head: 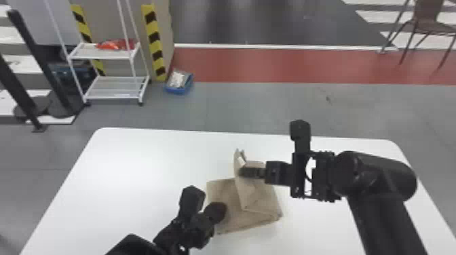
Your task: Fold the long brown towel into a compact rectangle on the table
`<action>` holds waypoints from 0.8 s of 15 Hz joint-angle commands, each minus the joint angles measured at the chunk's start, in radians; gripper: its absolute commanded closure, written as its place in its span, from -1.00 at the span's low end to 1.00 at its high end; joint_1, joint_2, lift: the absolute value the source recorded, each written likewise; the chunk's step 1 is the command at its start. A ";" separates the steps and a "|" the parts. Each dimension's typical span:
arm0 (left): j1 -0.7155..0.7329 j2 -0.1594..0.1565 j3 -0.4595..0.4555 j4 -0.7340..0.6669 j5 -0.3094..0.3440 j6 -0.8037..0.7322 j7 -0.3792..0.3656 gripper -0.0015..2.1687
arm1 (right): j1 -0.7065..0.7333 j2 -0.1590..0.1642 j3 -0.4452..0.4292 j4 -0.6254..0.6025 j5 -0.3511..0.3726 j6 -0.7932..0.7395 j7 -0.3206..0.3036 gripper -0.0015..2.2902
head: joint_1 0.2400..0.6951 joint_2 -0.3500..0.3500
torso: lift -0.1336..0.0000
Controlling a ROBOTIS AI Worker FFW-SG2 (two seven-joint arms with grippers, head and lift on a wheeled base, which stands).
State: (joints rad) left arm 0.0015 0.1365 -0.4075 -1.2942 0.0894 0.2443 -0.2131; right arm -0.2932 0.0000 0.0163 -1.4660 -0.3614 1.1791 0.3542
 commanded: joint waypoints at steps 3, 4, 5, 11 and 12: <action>-0.003 0.000 0.001 0.009 0.004 -0.006 0.000 0.65 | -0.018 0.001 0.034 0.042 -0.001 -0.029 -0.001 0.13 | 1.00 -0.02 | 1.00; -0.003 0.002 0.001 0.010 0.004 -0.009 -0.002 0.65 | -0.015 0.001 0.042 0.046 -0.001 -0.029 -0.001 0.13 | 1.00 -0.01 | 1.00; -0.005 0.000 0.001 0.010 0.004 -0.009 -0.002 0.65 | -0.014 0.001 0.051 0.049 -0.001 -0.029 -0.001 0.13 | 1.00 -0.01 | 1.00; -0.025 0.000 0.001 0.030 -0.005 -0.012 0.014 0.65 | 0.003 0.001 0.056 -0.025 0.018 0.130 -0.029 0.13 | 1.00 0.04 | 1.00; -0.029 0.000 0.001 0.038 -0.005 -0.021 0.014 0.65 | 0.000 0.001 0.054 -0.031 0.019 0.155 -0.032 0.13 | 1.00 0.04 | 1.00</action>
State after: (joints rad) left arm -0.0207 0.1365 -0.4065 -1.2668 0.0860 0.2316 -0.1997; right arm -0.2888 0.0000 0.0750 -1.4820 -0.3475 1.2810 0.3244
